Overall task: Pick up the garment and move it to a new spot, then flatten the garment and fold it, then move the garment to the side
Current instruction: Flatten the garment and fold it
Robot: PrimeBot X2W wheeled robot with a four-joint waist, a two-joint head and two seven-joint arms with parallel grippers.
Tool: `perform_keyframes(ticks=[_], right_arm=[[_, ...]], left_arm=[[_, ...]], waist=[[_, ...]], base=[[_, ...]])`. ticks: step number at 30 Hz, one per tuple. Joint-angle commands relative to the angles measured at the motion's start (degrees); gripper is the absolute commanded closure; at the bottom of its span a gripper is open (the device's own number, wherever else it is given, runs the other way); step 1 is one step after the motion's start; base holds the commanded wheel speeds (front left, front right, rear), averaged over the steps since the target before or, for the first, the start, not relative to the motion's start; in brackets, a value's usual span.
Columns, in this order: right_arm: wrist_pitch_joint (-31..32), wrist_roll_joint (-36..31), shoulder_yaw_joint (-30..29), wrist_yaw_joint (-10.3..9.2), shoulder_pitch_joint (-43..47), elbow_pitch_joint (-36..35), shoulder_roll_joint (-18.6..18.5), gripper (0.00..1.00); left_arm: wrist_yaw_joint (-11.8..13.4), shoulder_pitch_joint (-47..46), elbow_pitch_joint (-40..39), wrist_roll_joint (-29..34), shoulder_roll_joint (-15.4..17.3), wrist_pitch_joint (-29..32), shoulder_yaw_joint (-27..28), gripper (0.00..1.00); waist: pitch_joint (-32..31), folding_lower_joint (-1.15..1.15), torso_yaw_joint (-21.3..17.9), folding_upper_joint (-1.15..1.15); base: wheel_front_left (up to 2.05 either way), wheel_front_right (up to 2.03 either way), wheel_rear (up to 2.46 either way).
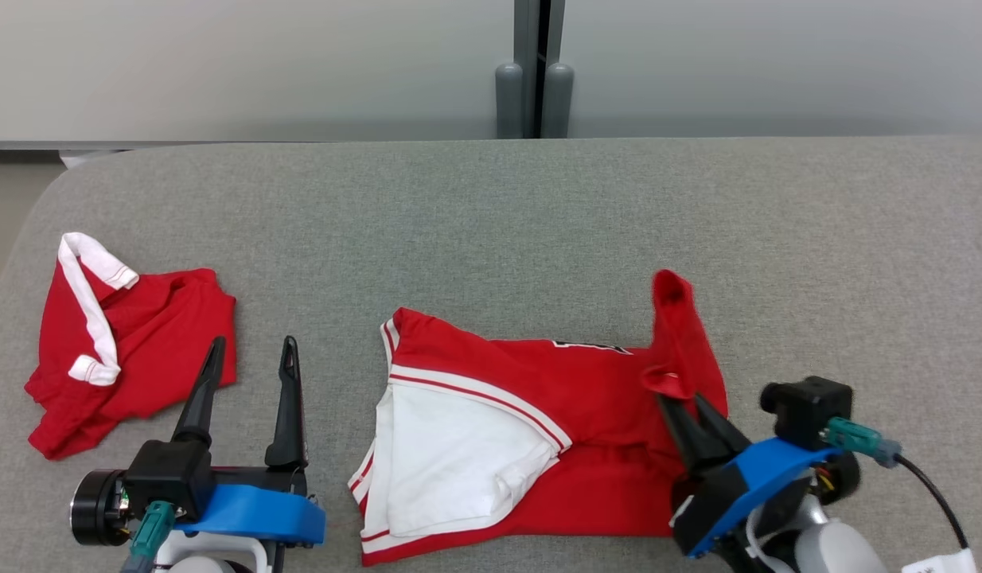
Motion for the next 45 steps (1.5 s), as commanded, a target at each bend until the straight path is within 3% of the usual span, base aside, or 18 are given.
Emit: perform_keyframes(ticks=[1,9,18,19,20,26,31,38,45], right_arm=[[-0.7,0.7,0.9,0.01,-1.2,0.3,0.1,1.00],[-8.2,13.3,21.9,0.01,-10.6,9.2,0.1,1.00],[-15.8,22.4,32.6,0.01,-20.3,21.9,0.1,1.00],[-16.5,23.3,33.4,0.01,-21.1,22.7,0.2,0.55],[-17.3,23.7,34.4,0.01,-22.0,23.3,0.2,0.00],[-21.8,25.4,37.7,0.01,-25.8,22.3,0.2,0.00],[-22.9,21.8,34.3,0.01,-26.5,18.7,0.1,0.00],[-23.0,8.5,16.9,0.01,-20.5,13.6,-2.3,0.00],[-20.2,1.5,0.1,0.01,-9.1,7.4,-6.0,0.00]], left_arm=[[0.2,-0.9,-0.2,0.1,0.1,0.0,0.0,0.00],[-0.8,-3.4,0.8,0.4,-1.0,-0.1,-1.2,0.00],[-2.0,-6.1,3.0,0.7,-2.6,-0.7,-2.3,0.00],[-2.1,-6.3,3.2,0.7,-2.8,-0.8,-2.3,0.00],[-2.2,-6.5,3.5,0.7,-2.9,-0.9,-2.2,0.00],[-2.1,-6.2,4.4,0.7,-3.0,-1.0,-1.6,0.00],[-1.9,-5.4,4.6,0.8,-2.8,-1.2,-1.1,0.00],[-1.3,-4.1,4.3,0.8,-2.2,-1.3,-0.4,0.00],[-0.8,-2.1,4.7,0.2,-1.3,-1.2,0.1,0.00]], waist=[[0.4,0.00,0.5,0.00],[3.3,0.00,4.2,0.00],[5.8,0.00,7.1,0.00],[6.0,0.00,7.1,0.00],[6.1,0.00,7.0,0.00],[5.9,0.00,5.6,0.00],[5.0,0.00,3.6,0.00],[3.3,0.00,0.9,0.00],[0.9,0.00,-1.5,0.00]], base=[[0.00,0.00,0.00],[0.00,0.00,0.00],[0.00,0.00,0.00],[0.00,0.00,0.00],[0.00,0.00,0.00],[0.00,0.00,0.00],[0.00,0.00,0.00],[0.00,0.00,0.00],[0.00,0.00,0.00]])
